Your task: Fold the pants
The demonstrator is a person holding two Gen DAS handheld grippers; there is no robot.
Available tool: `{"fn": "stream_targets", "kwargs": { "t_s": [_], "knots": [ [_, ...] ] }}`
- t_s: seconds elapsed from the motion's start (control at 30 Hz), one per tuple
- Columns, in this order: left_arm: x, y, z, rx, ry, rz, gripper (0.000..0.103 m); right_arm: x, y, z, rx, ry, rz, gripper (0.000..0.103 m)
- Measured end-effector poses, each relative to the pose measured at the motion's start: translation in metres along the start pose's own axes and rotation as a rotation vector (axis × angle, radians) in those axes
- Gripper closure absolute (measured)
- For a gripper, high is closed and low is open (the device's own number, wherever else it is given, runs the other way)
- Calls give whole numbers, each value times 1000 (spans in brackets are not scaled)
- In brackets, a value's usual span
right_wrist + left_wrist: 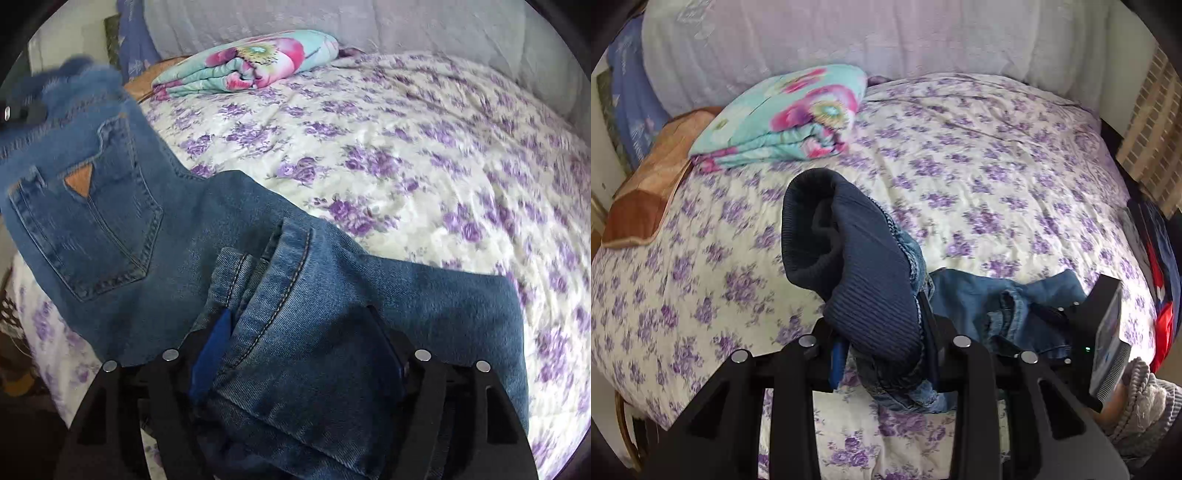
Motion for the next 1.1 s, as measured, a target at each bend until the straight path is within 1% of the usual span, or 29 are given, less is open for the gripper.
{"fn": "stream_targets", "kwargs": {
  "t_s": [0.03, 0.07, 0.1, 0.17, 0.2, 0.23, 0.37, 0.4, 0.47, 0.53, 0.6, 0.7, 0.77, 0.87, 1.0, 1.07, 1.1],
  "knots": [
    [4, 13, -4, -10, 16, 42, 72, 0, -2, -1, -9, -2, -4, 28],
    [9, 26, -7, -19, 30, 80, 72, 1, 1, -2, 10, -6, 14, 28],
    [13, 38, -8, -32, 43, 116, 72, 1, 8, -6, 52, -4, 40, 28],
    [20, 63, -10, -69, 61, 174, 72, 1, 30, -22, 168, 14, 149, 29],
    [23, 74, -10, -86, 69, 202, 72, -1, 45, -32, 205, 29, 222, 29],
    [26, 86, -9, -99, 76, 229, 72, -5, 60, -43, 216, 47, 288, 29],
    [34, 142, 4, -166, 88, 355, 72, -34, 125, -75, 223, 83, 502, 29],
    [35, 156, 8, -187, 87, 388, 72, -42, 138, -81, 202, 87, 537, 29],
    [34, 184, 19, -219, 82, 458, 72, -56, 159, -90, 121, 80, 589, 29],
    [27, 212, 31, -224, 74, 545, 72, -72, 180, -96, 98, 88, 668, 29],
    [18, 236, 43, -213, 66, 622, 72, -87, 200, -102, 87, 98, 760, 29],
    [3, 260, 56, -208, 58, 707, 72, -103, 222, -107, 81, 109, 856, 29],
    [-7, 274, 64, -192, 51, 766, 72, -108, 231, -109, 80, 117, 883, 29],
    [-24, 290, 74, -146, 65, 851, 71, -106, 235, -112, 78, 130, 874, 29],
    [-45, 306, 79, -118, 97, 944, 62, -87, 232, -114, 92, 152, 825, 29],
    [-48, 305, 75, -111, 114, 950, 58, -73, 226, -117, 104, 166, 784, 29],
    [-46, 301, 71, -129, 115, 938, 54, -64, 222, -117, 111, 172, 759, 29]
  ]
}}
Point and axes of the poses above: each gripper's, at about its wrist camera, not at the fingertips, and z roughly the way its jaws point, y to its right, x to its top, the point moved 1 cm from there along z, roughly the way its jaws point, and after that the axes turned 10 degrees about z, right-handed, at the moved point
